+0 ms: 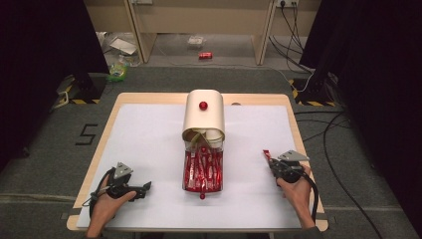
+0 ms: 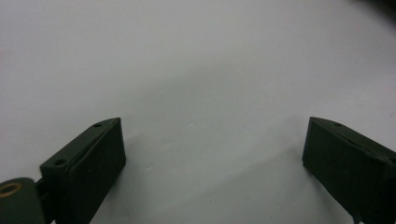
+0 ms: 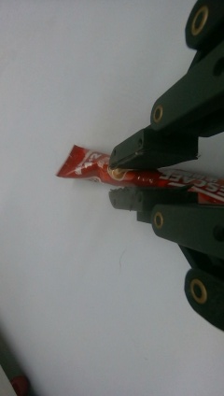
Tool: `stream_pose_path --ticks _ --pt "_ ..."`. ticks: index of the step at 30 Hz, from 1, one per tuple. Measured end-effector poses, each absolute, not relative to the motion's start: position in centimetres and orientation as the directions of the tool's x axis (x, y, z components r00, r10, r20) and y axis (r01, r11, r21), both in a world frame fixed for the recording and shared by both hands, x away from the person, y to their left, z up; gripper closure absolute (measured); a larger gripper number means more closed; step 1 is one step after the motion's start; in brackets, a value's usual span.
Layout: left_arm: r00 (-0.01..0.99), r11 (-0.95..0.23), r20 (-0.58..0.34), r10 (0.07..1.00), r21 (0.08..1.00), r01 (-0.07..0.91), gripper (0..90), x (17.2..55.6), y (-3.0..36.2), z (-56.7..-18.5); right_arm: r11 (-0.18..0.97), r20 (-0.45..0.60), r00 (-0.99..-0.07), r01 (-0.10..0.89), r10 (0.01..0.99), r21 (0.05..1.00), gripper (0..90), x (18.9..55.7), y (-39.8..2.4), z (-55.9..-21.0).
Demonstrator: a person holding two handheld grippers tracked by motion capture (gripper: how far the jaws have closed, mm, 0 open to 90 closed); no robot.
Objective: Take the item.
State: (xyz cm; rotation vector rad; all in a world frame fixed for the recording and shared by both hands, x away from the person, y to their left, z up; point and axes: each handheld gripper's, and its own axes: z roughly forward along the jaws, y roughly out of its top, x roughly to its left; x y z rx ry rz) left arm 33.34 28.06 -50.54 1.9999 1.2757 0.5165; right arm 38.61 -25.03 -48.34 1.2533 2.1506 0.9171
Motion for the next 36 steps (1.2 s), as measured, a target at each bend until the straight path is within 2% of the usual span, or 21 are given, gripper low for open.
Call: stream_pose_path --ticks 6,14,21,31,36 --pt "0.436 -0.271 -0.036 0.899 0.736 0.621 5.1 33.3 28.1 -50.5 0.356 -0.078 -0.461 0.557 0.884 0.75 77.1 38.6 -25.0 -48.3" --pt "0.436 -0.271 -0.036 0.899 0.736 0.621 5.1 33.3 28.1 -50.5 0.336 -0.067 -0.454 0.544 0.888 0.769 68.9 38.4 -24.9 -47.9" --pt "0.436 -0.27 -0.037 0.899 0.736 0.621 5.1 33.4 28.1 -50.5 0.318 -0.065 -0.441 0.528 0.895 0.787 60.2 38.1 -24.8 -47.3" --pt "0.436 -0.271 -0.037 0.899 0.736 0.621 5.1 33.3 28.1 -50.5 0.253 -0.017 -0.423 0.509 0.906 0.823 42.2 37.4 -24.1 -46.3" --pt "0.436 -0.271 -0.036 0.899 0.736 0.621 5.1 33.3 28.1 -50.5 0.245 -0.01 -0.435 0.489 0.901 0.837 38.3 36.9 -23.3 -45.7"
